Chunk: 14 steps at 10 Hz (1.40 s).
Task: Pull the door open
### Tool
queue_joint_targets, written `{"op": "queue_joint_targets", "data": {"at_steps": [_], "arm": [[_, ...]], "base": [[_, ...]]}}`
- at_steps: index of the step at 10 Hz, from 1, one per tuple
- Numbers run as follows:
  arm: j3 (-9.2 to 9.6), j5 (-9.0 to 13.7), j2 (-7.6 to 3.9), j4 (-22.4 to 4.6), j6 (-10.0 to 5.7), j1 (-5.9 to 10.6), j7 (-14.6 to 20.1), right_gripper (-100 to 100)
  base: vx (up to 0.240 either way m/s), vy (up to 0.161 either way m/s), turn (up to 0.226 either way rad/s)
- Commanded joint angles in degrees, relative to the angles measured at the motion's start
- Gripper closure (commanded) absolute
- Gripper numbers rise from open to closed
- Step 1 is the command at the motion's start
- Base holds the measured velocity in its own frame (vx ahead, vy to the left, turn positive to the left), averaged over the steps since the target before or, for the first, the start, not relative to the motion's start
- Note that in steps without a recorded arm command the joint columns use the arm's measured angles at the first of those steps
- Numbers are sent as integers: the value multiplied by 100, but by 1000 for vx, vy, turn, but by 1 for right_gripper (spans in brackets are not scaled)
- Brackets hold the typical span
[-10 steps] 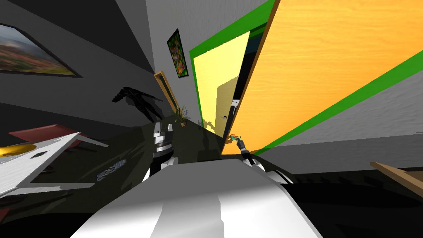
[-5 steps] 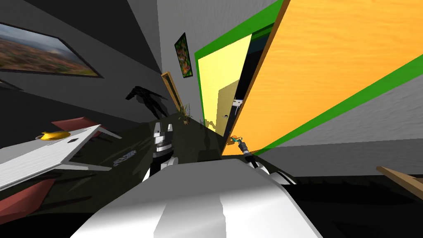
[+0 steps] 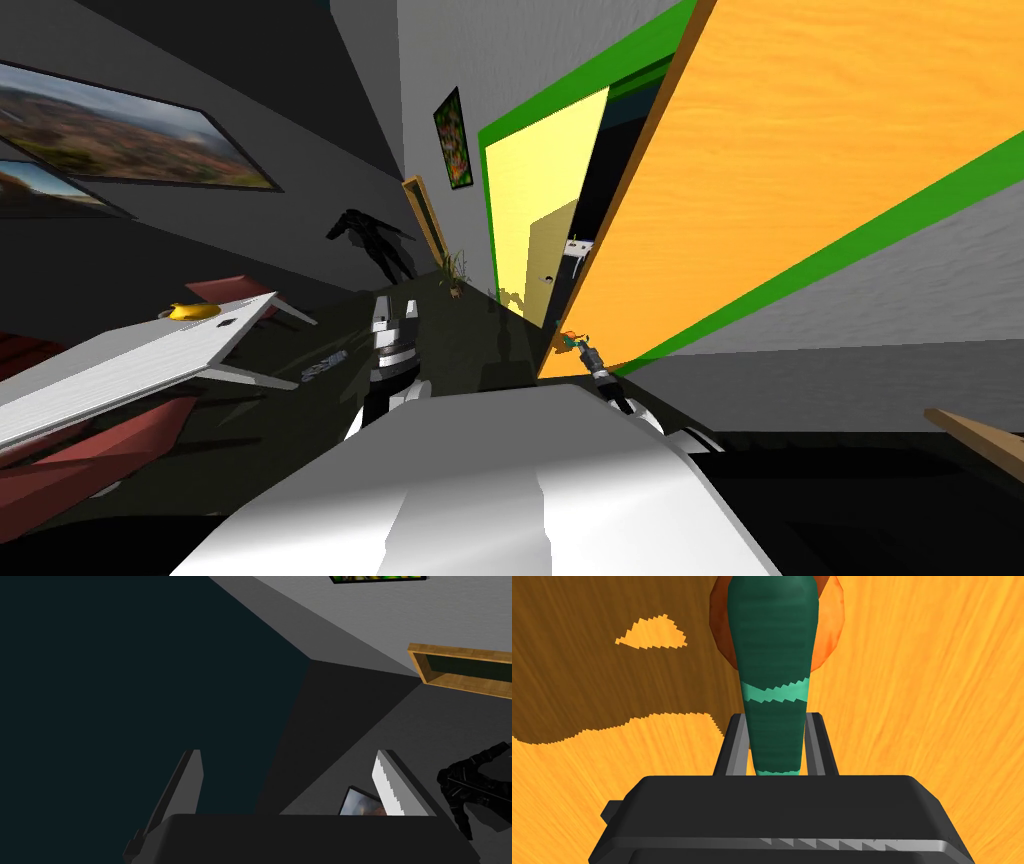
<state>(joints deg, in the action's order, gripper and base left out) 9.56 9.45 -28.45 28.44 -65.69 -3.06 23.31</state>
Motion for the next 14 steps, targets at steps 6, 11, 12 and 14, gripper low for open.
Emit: {"op": "queue_joint_targets", "data": {"at_steps": [6,11,12,14], "arm": [[122,-22,-58,-258,-388,-90,113,100],[205,-17,-107,-334,-644,-207,169,100],[233,-15,-123,-360,-730,-246,188,100],[280,-13,-151,-403,-875,-313,219,100]], "base": [[-92,-29,77],[-137,-48,100],[-124,-72,159],[-163,-78,158]]}}
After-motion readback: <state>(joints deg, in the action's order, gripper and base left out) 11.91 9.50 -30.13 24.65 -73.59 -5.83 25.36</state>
